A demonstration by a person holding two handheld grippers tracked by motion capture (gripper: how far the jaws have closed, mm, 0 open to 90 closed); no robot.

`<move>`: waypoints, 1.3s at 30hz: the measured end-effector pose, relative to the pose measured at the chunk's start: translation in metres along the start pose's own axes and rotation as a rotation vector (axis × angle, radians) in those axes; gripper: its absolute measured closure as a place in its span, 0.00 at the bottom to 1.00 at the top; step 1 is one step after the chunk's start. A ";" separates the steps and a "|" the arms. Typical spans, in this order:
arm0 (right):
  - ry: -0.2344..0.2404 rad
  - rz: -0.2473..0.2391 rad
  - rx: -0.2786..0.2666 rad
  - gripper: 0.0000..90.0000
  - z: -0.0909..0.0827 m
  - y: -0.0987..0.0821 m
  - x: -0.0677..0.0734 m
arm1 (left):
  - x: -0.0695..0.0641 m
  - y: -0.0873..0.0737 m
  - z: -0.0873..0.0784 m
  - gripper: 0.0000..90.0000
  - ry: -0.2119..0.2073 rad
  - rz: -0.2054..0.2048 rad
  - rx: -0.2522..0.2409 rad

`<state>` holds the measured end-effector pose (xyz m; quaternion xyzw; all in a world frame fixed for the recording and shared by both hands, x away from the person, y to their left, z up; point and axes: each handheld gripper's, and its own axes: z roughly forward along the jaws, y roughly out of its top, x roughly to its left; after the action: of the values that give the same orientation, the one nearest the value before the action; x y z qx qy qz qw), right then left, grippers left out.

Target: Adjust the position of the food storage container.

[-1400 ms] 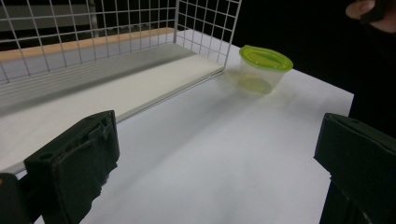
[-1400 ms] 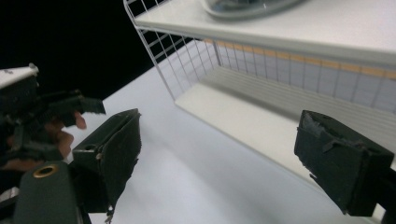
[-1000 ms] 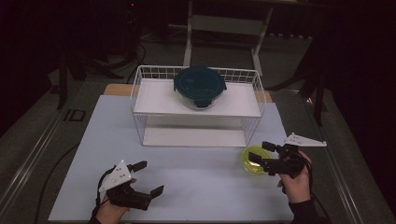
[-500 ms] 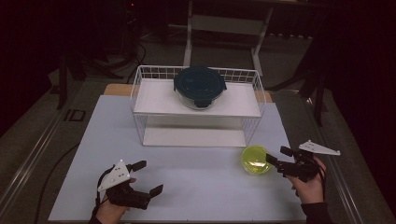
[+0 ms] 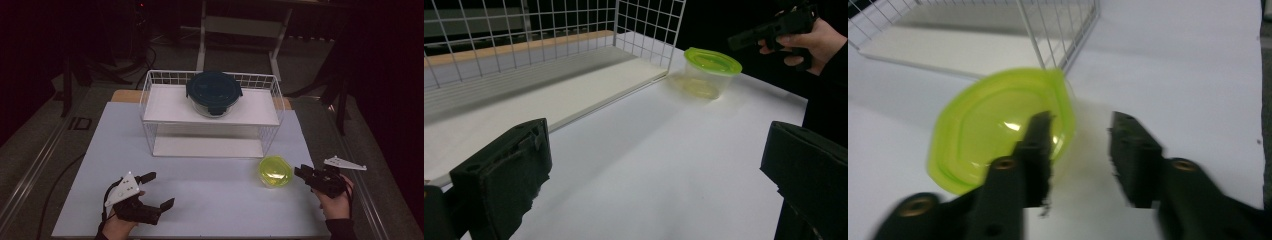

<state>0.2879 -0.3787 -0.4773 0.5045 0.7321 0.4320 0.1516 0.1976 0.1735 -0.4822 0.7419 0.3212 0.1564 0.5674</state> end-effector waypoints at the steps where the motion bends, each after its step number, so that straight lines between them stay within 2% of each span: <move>1: 0.000 0.003 0.006 0.79 0.001 -0.002 -0.002 | 0.000 0.000 0.000 0.00 0.000 -0.002 -0.002; 7: 0.007 0.011 0.059 1.00 0.009 -0.011 -0.007 | -0.001 0.001 -0.002 0.00 -0.002 -0.003 -0.010; 11: 0.015 0.007 0.094 1.00 0.017 -0.015 -0.005 | -0.001 0.001 -0.001 0.00 -0.007 0.001 -0.005; 16: 0.027 0.027 0.110 1.00 0.027 -0.018 -0.006 | -0.001 0.001 -0.001 0.00 -0.009 -0.001 -0.008; 24: 0.047 0.030 0.151 1.00 0.042 -0.024 -0.005 | -0.001 0.000 0.000 0.00 -0.011 0.000 -0.001; 37: 0.103 0.029 0.185 1.00 0.050 -0.029 0.003 | -0.001 0.000 0.000 0.00 -0.013 -0.001 0.000; 39: 0.083 0.023 0.189 1.00 0.052 -0.029 0.001 | -0.001 0.001 0.000 0.00 -0.012 0.003 0.000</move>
<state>0.3036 -0.3563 -0.5299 0.5066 0.7692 0.3835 0.0678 0.1970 0.1730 -0.4815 0.7433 0.3168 0.1527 0.5691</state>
